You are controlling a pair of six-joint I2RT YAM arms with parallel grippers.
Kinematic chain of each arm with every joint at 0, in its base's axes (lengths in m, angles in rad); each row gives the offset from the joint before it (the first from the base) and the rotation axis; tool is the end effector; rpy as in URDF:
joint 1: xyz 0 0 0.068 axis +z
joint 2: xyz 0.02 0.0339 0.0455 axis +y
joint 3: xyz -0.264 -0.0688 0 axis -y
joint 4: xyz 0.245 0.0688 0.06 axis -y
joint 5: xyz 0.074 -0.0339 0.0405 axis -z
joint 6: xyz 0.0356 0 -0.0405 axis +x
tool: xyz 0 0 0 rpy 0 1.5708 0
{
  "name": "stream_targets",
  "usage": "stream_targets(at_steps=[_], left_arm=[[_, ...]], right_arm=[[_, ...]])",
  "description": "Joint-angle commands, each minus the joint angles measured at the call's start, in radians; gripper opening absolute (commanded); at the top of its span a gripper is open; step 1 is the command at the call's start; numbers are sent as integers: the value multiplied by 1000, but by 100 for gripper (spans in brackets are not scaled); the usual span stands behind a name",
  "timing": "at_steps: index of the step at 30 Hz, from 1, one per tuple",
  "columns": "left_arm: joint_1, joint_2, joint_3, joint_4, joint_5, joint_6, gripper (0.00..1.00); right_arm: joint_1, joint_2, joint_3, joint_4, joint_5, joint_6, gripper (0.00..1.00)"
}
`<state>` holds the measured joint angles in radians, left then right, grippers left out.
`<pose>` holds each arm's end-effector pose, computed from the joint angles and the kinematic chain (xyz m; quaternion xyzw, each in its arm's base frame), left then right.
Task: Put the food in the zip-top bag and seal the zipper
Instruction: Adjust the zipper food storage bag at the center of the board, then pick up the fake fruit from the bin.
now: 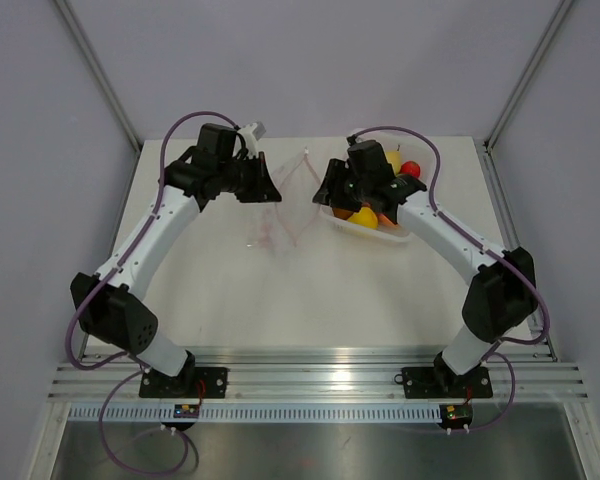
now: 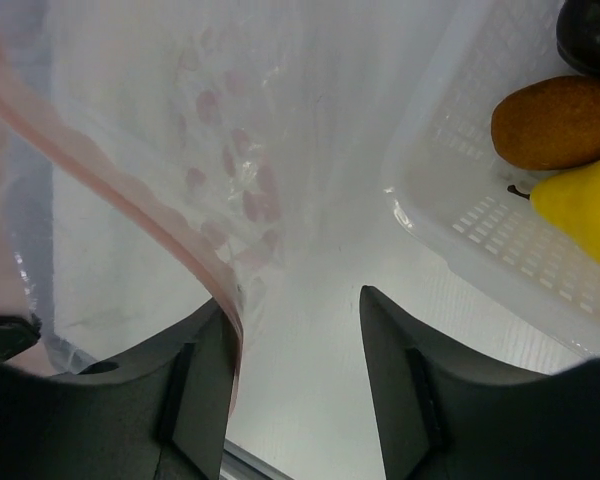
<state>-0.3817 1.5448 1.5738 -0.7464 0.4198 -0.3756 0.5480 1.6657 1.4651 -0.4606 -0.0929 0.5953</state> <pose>0.3069 -0.1388 0.3745 0.0890 0.8901 -0.3259 0.3060 0.3256 0.2026 0.3191 0.0008 0.8976 0.2725 0.3465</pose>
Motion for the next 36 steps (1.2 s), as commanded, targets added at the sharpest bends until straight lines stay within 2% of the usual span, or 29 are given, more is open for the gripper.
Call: stream_targets(at_steps=[1,8,11,12,13,17,22,30,36], left_arm=[[-11,29,32,41,30,-20,0],[-37,123,135,4,2,-39,0],[-37,135,138,15,-6,-49,0],[-37,138,140,15,-7,-49,0],[-37,140,140,16,-7,-52,0],[-37,141,144,21,-7,-55,0],[-39,140,147,24,-12,-60,0],[-37,135,146,24,-10,-57,0],[-39,133,147,18,-16,-49,0]], right_arm=[[4,-102,17,17,41,-15,59],[4,-181,41,-16,87,-34,59],[3,-204,26,-50,234,-69,59],[3,-202,24,-73,337,-80,63],[-3,-198,32,-96,379,-94,64],[-100,-133,29,-193,389,-114,70],[-215,-51,15,-173,317,-144,69],[-238,169,246,-251,386,-244,69],[-256,295,360,-294,455,-275,72]])
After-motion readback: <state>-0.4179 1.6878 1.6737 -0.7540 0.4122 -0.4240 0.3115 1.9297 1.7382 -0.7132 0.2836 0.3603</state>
